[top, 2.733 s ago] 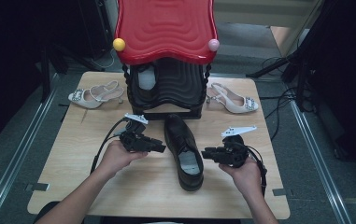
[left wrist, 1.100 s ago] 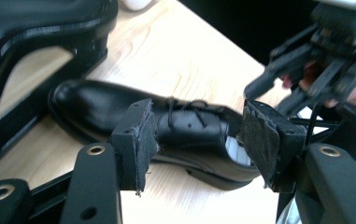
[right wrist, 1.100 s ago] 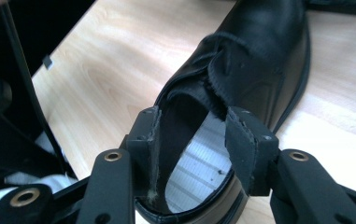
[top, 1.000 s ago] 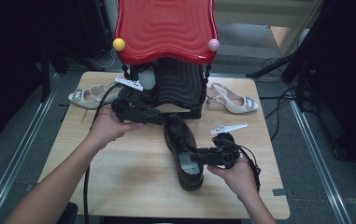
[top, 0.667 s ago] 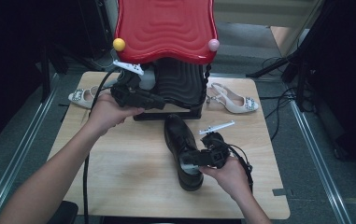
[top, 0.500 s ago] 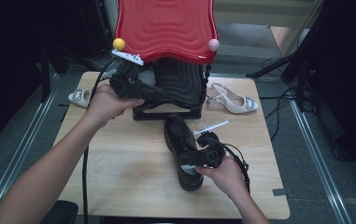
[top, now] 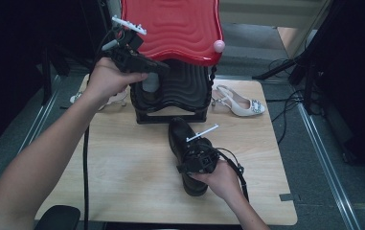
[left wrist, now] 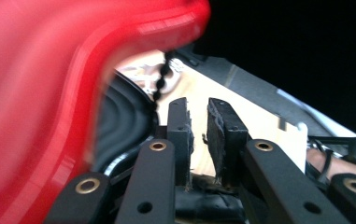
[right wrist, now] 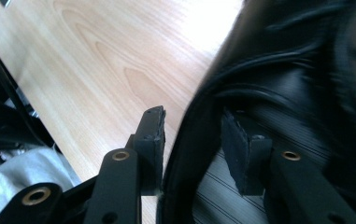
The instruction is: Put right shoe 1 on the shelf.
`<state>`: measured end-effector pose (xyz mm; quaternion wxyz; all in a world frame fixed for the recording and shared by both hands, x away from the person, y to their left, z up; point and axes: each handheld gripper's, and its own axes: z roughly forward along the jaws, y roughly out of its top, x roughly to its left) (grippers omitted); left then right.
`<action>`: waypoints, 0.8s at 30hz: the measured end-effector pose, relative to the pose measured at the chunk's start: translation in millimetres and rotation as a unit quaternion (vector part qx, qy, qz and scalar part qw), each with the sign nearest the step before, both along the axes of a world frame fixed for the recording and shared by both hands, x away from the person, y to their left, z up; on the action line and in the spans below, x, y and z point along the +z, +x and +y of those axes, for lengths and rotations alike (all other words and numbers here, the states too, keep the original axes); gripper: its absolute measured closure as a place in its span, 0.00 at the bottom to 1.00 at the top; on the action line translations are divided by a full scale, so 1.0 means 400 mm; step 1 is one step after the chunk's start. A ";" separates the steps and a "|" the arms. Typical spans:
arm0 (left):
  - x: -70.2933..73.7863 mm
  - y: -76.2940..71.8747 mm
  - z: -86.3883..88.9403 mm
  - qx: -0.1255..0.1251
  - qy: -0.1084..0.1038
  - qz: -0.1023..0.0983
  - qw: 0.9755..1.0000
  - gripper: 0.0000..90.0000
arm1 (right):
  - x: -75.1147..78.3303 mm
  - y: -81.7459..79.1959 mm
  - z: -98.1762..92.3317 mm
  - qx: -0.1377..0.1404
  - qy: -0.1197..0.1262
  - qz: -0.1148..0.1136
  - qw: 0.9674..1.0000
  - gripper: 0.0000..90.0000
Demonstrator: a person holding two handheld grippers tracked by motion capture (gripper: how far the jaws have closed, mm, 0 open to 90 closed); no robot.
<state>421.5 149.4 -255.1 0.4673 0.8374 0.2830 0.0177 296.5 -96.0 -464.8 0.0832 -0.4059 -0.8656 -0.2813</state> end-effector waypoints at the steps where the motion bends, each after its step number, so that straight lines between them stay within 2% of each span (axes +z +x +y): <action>1: 0.019 0.012 -0.005 0.006 0.005 -0.005 1.000 0.93 | -0.009 0.003 0.010 0.003 -0.007 0.003 1.000 0.68; 3: 0.026 0.016 -0.008 0.007 0.008 -0.007 1.000 0.97 | -0.013 0.004 0.016 0.003 -0.007 0.003 1.000 0.68; 4: 0.037 0.031 -0.012 0.012 0.005 -0.005 1.000 0.98 | -0.021 0.007 0.027 0.001 -0.013 0.005 1.000 0.68; 9: 0.051 0.062 -0.019 0.033 0.006 -0.006 0.999 0.98 | -0.032 0.013 0.040 -0.007 -0.028 -0.002 1.000 0.70; 10: 0.055 0.077 -0.024 0.037 0.006 -0.009 0.999 0.98 | -0.032 0.013 0.042 -0.009 -0.033 -0.003 0.999 0.71; 15: 0.058 0.104 -0.042 0.047 0.017 -0.014 0.999 0.98 | -0.036 0.013 0.050 -0.012 -0.053 -0.003 0.999 0.73; 17: 0.057 0.115 -0.049 0.046 0.015 -0.017 0.999 0.99 | -0.037 0.011 0.057 -0.007 -0.068 -0.010 0.998 0.76; 18: 0.057 0.123 -0.052 0.052 0.009 -0.015 0.999 0.99 | -0.036 0.010 0.056 0.003 -0.074 -0.024 0.997 0.83; 20: 0.056 0.126 -0.054 0.051 0.009 -0.016 0.999 0.99 | -0.036 0.009 0.052 0.009 -0.072 -0.030 0.997 0.86; 24: 0.055 0.135 -0.061 0.054 0.010 -0.014 0.998 0.99 | -0.027 0.009 0.032 0.000 -0.055 -0.034 0.998 0.91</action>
